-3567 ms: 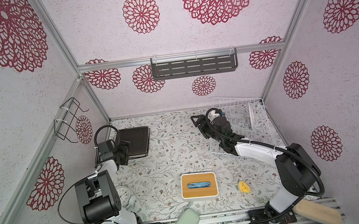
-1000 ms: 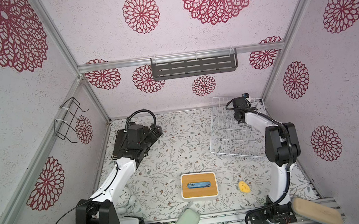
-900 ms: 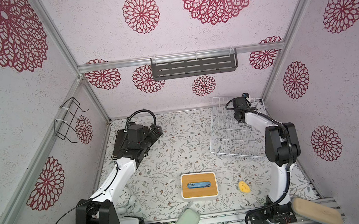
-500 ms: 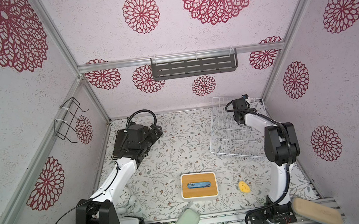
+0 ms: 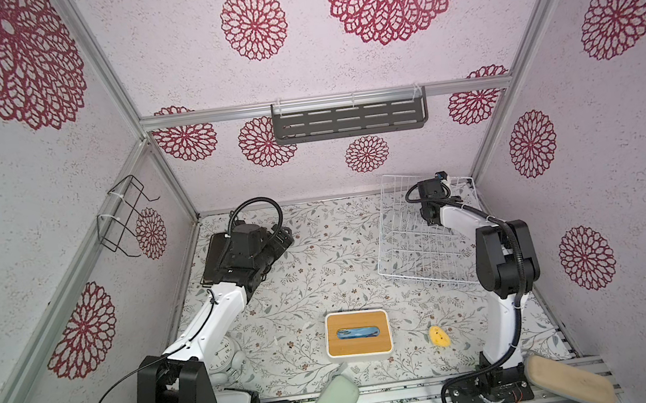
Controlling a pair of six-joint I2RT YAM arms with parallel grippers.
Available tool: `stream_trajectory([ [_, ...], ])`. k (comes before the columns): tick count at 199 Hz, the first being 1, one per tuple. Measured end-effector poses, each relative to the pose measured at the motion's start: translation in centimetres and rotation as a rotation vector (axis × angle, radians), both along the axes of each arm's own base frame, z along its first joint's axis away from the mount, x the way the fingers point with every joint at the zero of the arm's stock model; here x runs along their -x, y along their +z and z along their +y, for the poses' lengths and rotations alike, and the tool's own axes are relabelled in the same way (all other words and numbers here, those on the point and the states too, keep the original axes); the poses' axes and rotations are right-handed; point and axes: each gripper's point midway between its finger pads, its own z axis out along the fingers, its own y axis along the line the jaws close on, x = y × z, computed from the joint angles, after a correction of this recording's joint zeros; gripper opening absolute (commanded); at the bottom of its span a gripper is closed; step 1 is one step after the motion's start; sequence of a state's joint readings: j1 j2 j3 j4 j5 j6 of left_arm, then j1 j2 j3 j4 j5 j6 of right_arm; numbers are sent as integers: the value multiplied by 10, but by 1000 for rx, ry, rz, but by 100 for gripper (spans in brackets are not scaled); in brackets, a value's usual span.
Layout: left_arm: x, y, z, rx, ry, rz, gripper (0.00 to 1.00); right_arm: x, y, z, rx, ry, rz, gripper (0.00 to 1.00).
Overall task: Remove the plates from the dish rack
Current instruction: 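Close the right gripper on the top edge of the white plate in the rack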
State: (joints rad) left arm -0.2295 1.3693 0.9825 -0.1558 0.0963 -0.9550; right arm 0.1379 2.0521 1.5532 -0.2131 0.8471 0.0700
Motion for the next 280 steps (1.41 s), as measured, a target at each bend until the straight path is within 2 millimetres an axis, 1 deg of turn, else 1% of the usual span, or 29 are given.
stream_trajectory([
  [44,0,0,0,-1,0,0,99,0,0,0,8,3,1,8],
  [62,0,0,0,-2,1,2,99,0,0,0,13,8,5,4],
  [74,0,-1,0,-2,1,3,99,0,1,1,16,12,5,3],
  [136,1,-1,1,-3,1,7,99,1,3,5,24,30,10,2],
  [162,1,-1,0,-3,1,7,99,3,7,6,24,34,10,2],
  [190,1,0,0,-3,1,6,99,8,19,8,32,39,11,1],
  [225,0,2,0,-2,0,4,99,13,45,9,40,45,-26,1],
  [280,1,3,0,-2,-1,5,99,18,73,14,42,58,-71,0],
])
